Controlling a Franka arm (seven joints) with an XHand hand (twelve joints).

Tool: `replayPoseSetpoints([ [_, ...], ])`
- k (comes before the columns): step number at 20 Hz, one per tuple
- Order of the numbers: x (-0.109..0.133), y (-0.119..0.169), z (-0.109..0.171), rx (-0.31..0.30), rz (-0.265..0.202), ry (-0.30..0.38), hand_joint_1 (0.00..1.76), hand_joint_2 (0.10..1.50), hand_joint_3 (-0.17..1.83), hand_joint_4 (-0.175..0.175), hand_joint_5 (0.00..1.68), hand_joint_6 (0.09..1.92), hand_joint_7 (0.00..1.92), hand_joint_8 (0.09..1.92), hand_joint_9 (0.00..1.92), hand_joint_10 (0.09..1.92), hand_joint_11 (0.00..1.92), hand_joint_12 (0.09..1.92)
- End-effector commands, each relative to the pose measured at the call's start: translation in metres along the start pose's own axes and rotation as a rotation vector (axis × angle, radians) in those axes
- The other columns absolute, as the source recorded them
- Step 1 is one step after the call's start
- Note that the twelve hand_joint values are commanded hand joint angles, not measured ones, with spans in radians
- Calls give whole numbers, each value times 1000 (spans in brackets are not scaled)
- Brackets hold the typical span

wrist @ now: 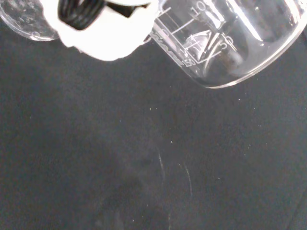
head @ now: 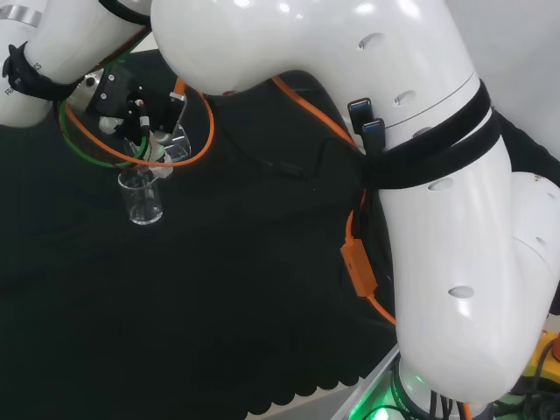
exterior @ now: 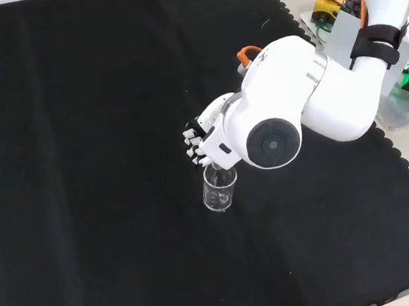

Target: Pour the water from the handheld beaker into the one on the table.

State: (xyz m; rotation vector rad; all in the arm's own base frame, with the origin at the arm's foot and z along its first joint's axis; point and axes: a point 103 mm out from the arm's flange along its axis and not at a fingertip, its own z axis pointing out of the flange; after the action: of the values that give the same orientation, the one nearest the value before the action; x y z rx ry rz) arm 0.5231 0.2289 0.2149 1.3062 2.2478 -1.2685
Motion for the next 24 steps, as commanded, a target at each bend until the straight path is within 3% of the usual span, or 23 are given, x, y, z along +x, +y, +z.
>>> replayPoseSetpoints([
  [1,0,0,0,12,-1,-4,1296,1116,-175,-175,1001,923,1287,734,1329,985,1058,918],
  [24,1,-2,-1,54,-12,-39,1296,1117,-175,-175,1000,926,1287,732,1328,984,1058,917],
])
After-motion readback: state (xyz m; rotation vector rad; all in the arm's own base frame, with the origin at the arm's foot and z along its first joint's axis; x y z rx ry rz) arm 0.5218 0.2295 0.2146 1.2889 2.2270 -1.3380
